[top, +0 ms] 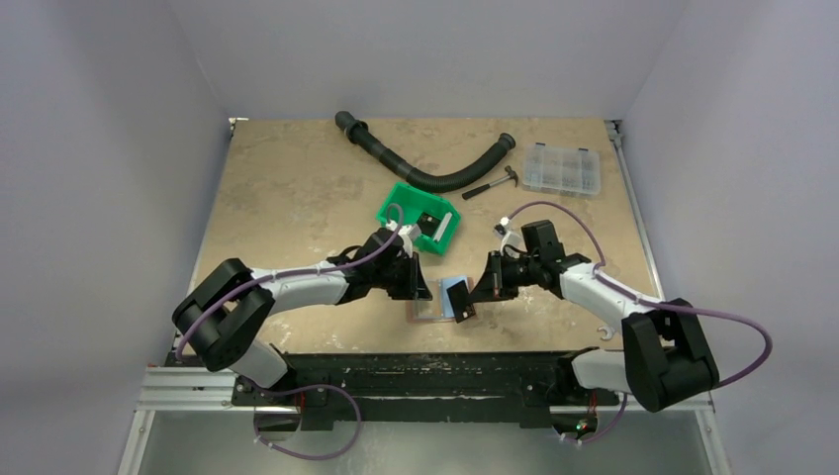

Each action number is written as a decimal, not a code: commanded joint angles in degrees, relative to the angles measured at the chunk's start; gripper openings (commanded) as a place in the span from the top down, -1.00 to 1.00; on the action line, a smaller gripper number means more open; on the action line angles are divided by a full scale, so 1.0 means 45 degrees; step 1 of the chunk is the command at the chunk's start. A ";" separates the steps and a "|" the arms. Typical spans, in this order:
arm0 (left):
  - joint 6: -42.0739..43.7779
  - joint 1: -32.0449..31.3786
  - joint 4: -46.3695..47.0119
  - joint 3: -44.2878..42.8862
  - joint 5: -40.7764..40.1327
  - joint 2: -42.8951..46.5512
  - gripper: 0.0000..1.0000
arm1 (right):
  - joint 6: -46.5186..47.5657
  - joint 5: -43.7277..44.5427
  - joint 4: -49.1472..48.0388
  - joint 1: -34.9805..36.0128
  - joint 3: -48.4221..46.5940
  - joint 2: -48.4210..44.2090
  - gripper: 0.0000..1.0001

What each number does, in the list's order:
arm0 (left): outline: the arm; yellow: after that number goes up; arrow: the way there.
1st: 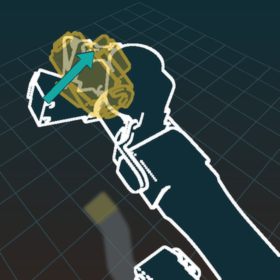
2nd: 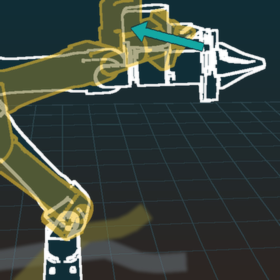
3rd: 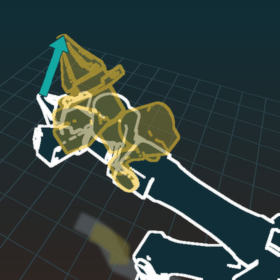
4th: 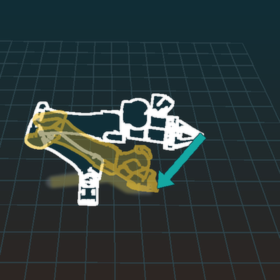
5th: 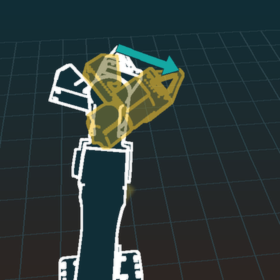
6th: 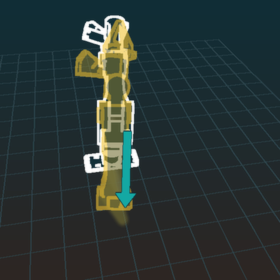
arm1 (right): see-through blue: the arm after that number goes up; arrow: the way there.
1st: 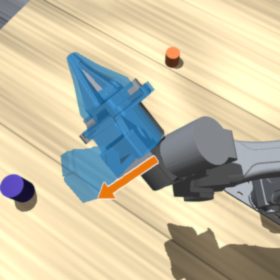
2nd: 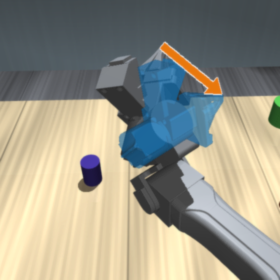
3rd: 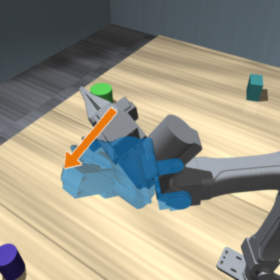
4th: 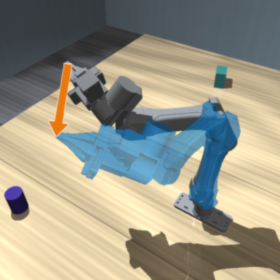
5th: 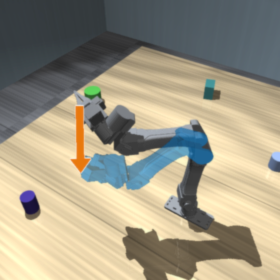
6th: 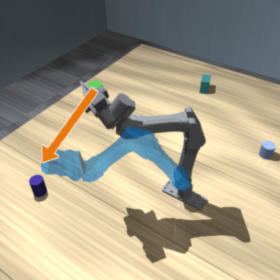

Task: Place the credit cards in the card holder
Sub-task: Insert the credit card into the card holder.

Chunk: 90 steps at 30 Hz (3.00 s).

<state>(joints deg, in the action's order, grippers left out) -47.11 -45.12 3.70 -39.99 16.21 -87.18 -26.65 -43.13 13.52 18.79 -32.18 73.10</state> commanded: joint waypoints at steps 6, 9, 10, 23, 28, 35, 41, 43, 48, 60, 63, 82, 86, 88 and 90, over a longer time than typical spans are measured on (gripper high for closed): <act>0.0617 -0.0004 0.0317 0.0413 -0.1060 -0.0710 0.86 | 0.0271 -0.0885 -0.1102 0.0135 -0.0573 0.0790 1.00; 0.0683 -0.0009 0.0119 0.0508 -0.1430 -0.0652 0.87 | 0.0235 -0.0773 -0.1298 0.0189 -0.0677 0.1021 1.00; 0.0696 0.0006 0.0098 0.0524 -0.1477 -0.0657 0.87 | 0.0195 -0.0777 -0.1416 0.0209 -0.0694 0.1094 1.00; 0.0679 0.0003 -0.0079 0.0891 -0.1702 -0.0395 0.89 | -0.0033 -0.0917 -0.2249 0.0399 -0.0775 0.2253 1.00; 0.0684 -0.0011 -0.0025 0.0965 -0.1697 -0.0335 0.89 | -0.0103 -0.0916 -0.2330 0.0498 -0.0709 0.2525 1.00; 0.0617 -0.0005 0.0072 0.1086 -0.1650 -0.0257 0.89 | -0.0313 -0.0851 -0.2605 0.0599 -0.0758 0.2928 1.00; 0.0548 0.0003 0.0207 0.1188 -0.1534 -0.0242 0.89 | -0.0704 -0.0854 -0.3264 0.0635 -0.0819 0.3478 1.00; 0.0547 -0.0001 0.0226 0.1162 -0.1474 -0.0203 0.88 | -0.0853 -0.0883 -0.3618 0.0647 -0.0864 0.3608 1.00; 0.0475 0.0004 0.0230 0.1115 -0.1313 0.0056 0.79 | -0.1693 -0.0939 -0.5127 0.0667 -0.0690 0.3952 1.00; 0.0454 0.0005 0.0289 0.1249 -0.1326 0.0139 0.76 | -0.2663 -0.0738 -0.7705 0.0709 0.0175 0.4545 1.00; 0.0450 -0.0011 0.0290 0.1235 -0.1318 0.0096 0.76 | -0.2618 -0.0863 -0.8168 0.0726 0.0319 0.4691 1.00; 0.1170 0.0223 -0.3550 0.0236 -0.3543 0.1801 0.60 | -0.2613 -0.1275 -0.8940 0.0833 0.0712 0.5300 1.00; 0.0969 0.0219 -0.2843 0.0744 -0.3432 0.0918 0.79 | -0.2335 -0.1491 -0.8638 0.0873 0.0530 0.5482 1.00; 0.0878 0.0204 -0.2374 0.0903 -0.3305 0.0583 0.82 | -0.2187 -0.1517 -0.8386 0.0917 0.0465 0.5450 1.00; 0.0814 0.0203 -0.1960 0.0983 -0.3170 0.0258 0.84 | -0.2112 -0.1489 -0.8175 0.0987 0.0453 0.5344 1.00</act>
<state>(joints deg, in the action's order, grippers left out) -42.85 -44.18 -8.84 -36.84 2.24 -83.50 -38.61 -49.08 -25.06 22.24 -29.52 97.45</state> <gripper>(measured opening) 0.092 0.024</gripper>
